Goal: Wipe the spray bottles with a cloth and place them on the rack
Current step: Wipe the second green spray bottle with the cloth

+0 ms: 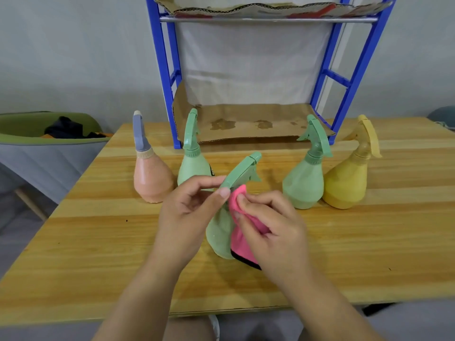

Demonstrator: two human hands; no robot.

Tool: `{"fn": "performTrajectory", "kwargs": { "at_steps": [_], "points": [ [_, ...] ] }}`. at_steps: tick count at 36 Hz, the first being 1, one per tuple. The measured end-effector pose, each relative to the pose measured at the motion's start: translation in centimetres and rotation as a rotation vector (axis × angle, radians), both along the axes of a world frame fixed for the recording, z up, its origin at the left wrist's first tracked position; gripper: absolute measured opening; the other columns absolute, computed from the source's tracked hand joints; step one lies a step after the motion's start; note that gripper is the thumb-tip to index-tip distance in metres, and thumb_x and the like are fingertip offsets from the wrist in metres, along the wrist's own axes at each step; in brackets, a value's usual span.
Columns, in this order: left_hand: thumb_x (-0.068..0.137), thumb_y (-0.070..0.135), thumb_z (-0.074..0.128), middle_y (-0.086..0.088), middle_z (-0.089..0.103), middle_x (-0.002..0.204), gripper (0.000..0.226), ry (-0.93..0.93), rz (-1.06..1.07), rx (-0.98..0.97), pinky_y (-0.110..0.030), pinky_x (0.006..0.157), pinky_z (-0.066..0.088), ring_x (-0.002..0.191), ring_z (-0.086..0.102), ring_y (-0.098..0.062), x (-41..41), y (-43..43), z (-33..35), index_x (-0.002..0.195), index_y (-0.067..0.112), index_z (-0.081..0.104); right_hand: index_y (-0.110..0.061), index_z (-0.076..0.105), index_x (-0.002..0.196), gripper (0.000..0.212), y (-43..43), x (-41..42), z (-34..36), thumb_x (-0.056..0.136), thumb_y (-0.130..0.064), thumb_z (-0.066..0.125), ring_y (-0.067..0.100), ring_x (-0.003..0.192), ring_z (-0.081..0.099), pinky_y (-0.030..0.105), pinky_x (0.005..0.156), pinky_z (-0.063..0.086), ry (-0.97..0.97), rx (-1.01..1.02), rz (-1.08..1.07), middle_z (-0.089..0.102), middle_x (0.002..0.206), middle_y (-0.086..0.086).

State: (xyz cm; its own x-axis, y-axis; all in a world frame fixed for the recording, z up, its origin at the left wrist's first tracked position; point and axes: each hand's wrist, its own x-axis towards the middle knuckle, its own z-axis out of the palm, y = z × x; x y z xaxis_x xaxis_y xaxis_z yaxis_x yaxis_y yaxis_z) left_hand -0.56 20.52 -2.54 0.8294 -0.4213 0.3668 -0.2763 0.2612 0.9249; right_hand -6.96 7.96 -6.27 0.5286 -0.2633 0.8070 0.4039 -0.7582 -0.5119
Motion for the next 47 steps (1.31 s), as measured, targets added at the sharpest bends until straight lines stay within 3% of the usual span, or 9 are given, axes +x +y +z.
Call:
{"fn": "performTrajectory", "kwargs": {
  "at_steps": [3, 8, 12, 19, 23, 28, 32, 39, 47],
  "points": [
    [0.064, 0.041, 0.073, 0.011, 0.072, 0.087, 0.019, -0.024, 0.087, 0.07, -0.019, 0.067, 0.052, 0.077, 0.067, -0.007, -0.2, -0.8, 0.0, 0.083, 0.043, 0.068, -0.005, 0.074, 0.097, 0.02, 0.1, -0.1, 0.0, 0.078, -0.007, 0.074, 0.002, 0.089, 0.063, 0.011, 0.079, 0.048, 0.05, 0.118, -0.012, 0.067, 0.091, 0.001],
    [0.079, 0.03, 0.073, 0.013, 0.07, 0.091, 0.014, -0.107, 0.18, 0.146, -0.02, 0.069, 0.053, 0.079, 0.067, -0.007, -0.3, -1.4, 0.0, 0.088, 0.038, 0.066, -0.013, 0.073, 0.1, 0.024, 0.0, -0.2, 0.6, 0.077, -0.011, 0.074, -0.003, 0.093, 0.062, 0.009, 0.08, 0.046, 0.077, 0.238, -0.083, 0.067, 0.094, -0.006],
    [0.076, 0.029, 0.067, 0.023, 0.069, 0.086, 0.015, -0.095, 0.185, 0.149, -0.011, 0.068, 0.049, 0.078, 0.064, 0.004, -0.5, -1.7, 0.1, 0.09, 0.036, 0.066, -0.004, 0.072, 0.1, 0.023, -0.2, 0.0, 1.3, 0.077, -0.005, 0.074, -0.005, 0.094, 0.056, 0.009, 0.083, 0.044, -0.048, 0.108, -0.203, 0.06, 0.096, -0.002],
    [0.07, 0.032, 0.068, 0.019, 0.072, 0.086, 0.019, -0.091, 0.19, 0.126, -0.012, 0.069, 0.05, 0.078, 0.067, 0.001, -0.3, -1.6, -0.1, 0.088, 0.036, 0.067, 0.005, 0.071, 0.095, 0.018, -0.7, 0.7, 1.0, 0.077, 0.003, 0.074, 0.009, 0.088, 0.059, 0.014, 0.083, 0.047, -0.155, -0.01, -0.267, 0.057, 0.093, 0.003],
    [0.07, 0.031, 0.069, 0.019, 0.071, 0.086, 0.019, -0.107, 0.186, 0.122, -0.011, 0.067, 0.049, 0.077, 0.067, 0.001, -0.2, -1.6, -0.2, 0.088, 0.037, 0.067, 0.0, 0.072, 0.09, 0.015, -1.0, 0.9, 0.8, 0.078, -0.007, 0.074, 0.002, 0.084, 0.055, 0.006, 0.08, 0.044, -0.034, 0.108, -0.305, 0.057, 0.089, 0.0],
    [0.071, 0.034, 0.068, 0.019, 0.071, 0.088, 0.021, -0.122, 0.185, 0.118, -0.013, 0.07, 0.051, 0.082, 0.067, -0.001, -0.1, -1.7, -0.6, 0.085, 0.05, 0.069, -0.016, 0.073, 0.093, 0.016, -2.2, 0.3, 1.0, 0.078, -0.014, 0.076, -0.001, 0.086, 0.057, 0.005, 0.075, 0.043, 0.252, 0.417, -0.248, 0.063, 0.091, -0.003],
    [0.074, 0.034, 0.067, 0.022, 0.07, 0.089, 0.024, -0.146, 0.168, 0.129, -0.011, 0.072, 0.049, 0.082, 0.066, 0.001, 0.1, -1.7, -0.6, 0.084, 0.055, 0.067, -0.025, 0.07, 0.103, 0.026, -2.3, -0.3, 2.5, 0.08, -0.015, 0.073, -0.004, 0.096, 0.058, 0.004, 0.079, 0.042, 0.238, 0.492, -0.151, 0.063, 0.1, -0.012],
    [0.078, 0.028, 0.064, 0.025, 0.07, 0.089, 0.029, -0.145, 0.142, 0.134, -0.012, 0.072, 0.049, 0.083, 0.065, 0.002, 0.6, -1.6, -0.7, 0.087, 0.056, 0.067, -0.018, 0.066, 0.113, 0.027, -3.7, 0.3, 3.5, 0.086, -0.014, 0.065, -0.017, 0.097, 0.052, 0.0, 0.084, 0.038, 0.367, 0.392, 0.008, 0.058, 0.107, -0.022],
    [0.079, 0.037, 0.064, 0.019, 0.07, 0.093, 0.024, -0.163, 0.132, 0.147, -0.022, 0.079, 0.051, 0.09, 0.065, -0.004, 1.0, -1.6, -1.2, 0.092, 0.056, 0.065, -0.018, 0.065, 0.114, 0.028, -4.2, -0.3, 2.5, 0.092, -0.028, 0.05, -0.006, 0.102, 0.055, 0.005, 0.085, 0.04, 0.405, 0.155, 0.018, 0.062, 0.105, -0.018]
  ]
}}
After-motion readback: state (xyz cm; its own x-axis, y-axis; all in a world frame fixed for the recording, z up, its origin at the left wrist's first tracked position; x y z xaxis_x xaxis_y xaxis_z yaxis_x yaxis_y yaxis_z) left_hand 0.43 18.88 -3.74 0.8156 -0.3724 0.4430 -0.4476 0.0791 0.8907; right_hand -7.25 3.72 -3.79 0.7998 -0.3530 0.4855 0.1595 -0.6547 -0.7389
